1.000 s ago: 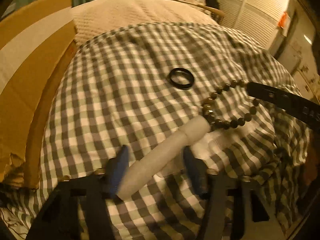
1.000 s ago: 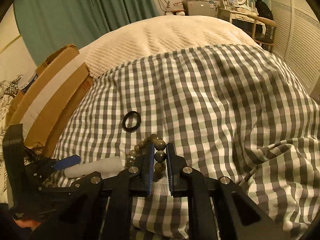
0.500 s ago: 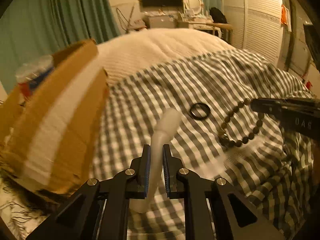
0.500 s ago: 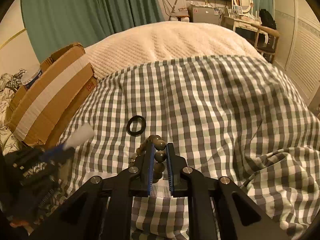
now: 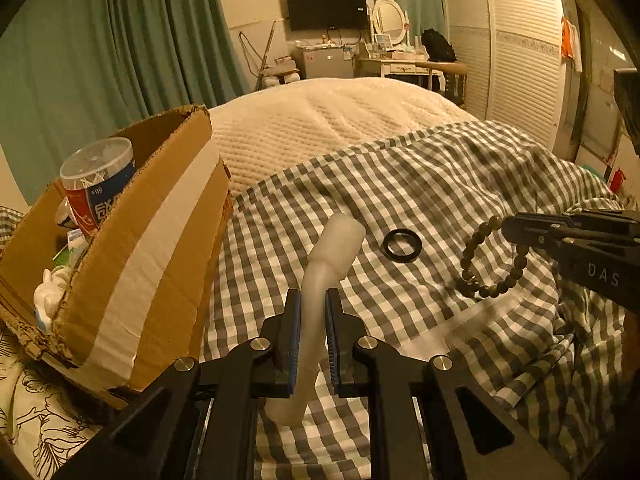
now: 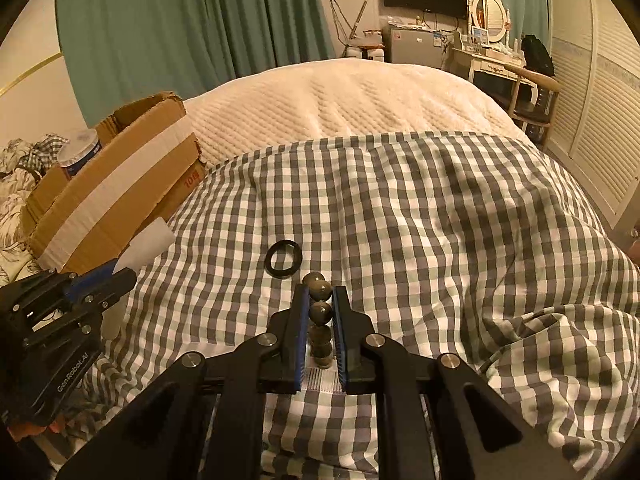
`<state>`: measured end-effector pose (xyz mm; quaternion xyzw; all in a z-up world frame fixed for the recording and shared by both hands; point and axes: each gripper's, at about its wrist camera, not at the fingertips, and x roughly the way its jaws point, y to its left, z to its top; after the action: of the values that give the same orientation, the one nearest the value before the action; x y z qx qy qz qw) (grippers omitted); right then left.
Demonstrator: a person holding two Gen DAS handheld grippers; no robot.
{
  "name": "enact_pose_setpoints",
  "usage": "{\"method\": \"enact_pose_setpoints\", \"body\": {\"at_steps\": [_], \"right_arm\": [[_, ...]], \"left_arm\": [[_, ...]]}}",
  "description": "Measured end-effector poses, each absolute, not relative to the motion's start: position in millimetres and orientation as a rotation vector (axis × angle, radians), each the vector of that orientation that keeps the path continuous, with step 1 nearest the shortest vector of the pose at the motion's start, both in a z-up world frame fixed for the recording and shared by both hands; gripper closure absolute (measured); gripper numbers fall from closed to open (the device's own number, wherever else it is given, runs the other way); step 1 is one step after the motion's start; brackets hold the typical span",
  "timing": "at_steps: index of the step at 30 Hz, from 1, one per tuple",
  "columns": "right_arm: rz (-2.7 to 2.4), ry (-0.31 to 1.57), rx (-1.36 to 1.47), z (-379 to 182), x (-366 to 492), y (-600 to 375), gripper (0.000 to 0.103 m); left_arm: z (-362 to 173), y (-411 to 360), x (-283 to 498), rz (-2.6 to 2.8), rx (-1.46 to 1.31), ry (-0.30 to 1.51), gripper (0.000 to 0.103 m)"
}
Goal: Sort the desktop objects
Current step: 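Drop the white tube and bead bracelet into the box with both grippers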
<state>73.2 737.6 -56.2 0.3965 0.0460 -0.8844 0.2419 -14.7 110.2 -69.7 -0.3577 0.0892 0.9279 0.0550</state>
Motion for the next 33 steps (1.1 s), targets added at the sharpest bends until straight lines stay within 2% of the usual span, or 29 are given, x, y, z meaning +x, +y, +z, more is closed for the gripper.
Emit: {"method": "enact_pose_setpoints", "body": {"at_steps": [4, 7, 13, 17, 22, 27, 29, 30, 31, 33], "right_arm": [[-2.420, 0.146, 1.065, -49, 78, 735, 0.092], [-2.418, 0.149, 1.037, -35, 82, 731, 0.092], [-2.398, 0.183, 0.872, 26, 95, 703, 0.092], [-2.330, 0.214, 0.749, 73, 101, 666, 0.092], [-2.215, 0.250, 0.639, 119, 97, 593, 0.092], [-2.171, 0.257, 0.677, 117, 72, 524, 0.092], [-2.160, 0.254, 0.719, 107, 60, 502, 0.092], [-2.163, 0.249, 0.724, 104, 58, 499, 0.085], [-2.165, 0.242, 0.740, 101, 53, 495, 0.066], [-2.179, 0.206, 0.751, 99, 48, 500, 0.044]], "left_arm": [[-61, 106, -12, 2.836, -1.043, 0.237, 0.092], [-34, 93, -2, 2.873, -0.912, 0.123, 0.092], [34, 42, 12, 2.960, -0.684, -0.087, 0.092], [61, -10, 13, 3.048, -0.619, -0.226, 0.092], [48, -77, -8, 3.155, -0.751, -0.404, 0.091], [5, -104, -35, 3.131, -0.987, -0.499, 0.090], [-1, -105, -34, 3.127, -1.008, -0.522, 0.079], [-1, -103, -33, 3.131, -1.005, -0.514, 0.065], [-2, -105, -29, 3.136, -0.997, -0.506, 0.038], [0, -102, -25, 3.165, -0.978, -0.505, 0.004]]}}
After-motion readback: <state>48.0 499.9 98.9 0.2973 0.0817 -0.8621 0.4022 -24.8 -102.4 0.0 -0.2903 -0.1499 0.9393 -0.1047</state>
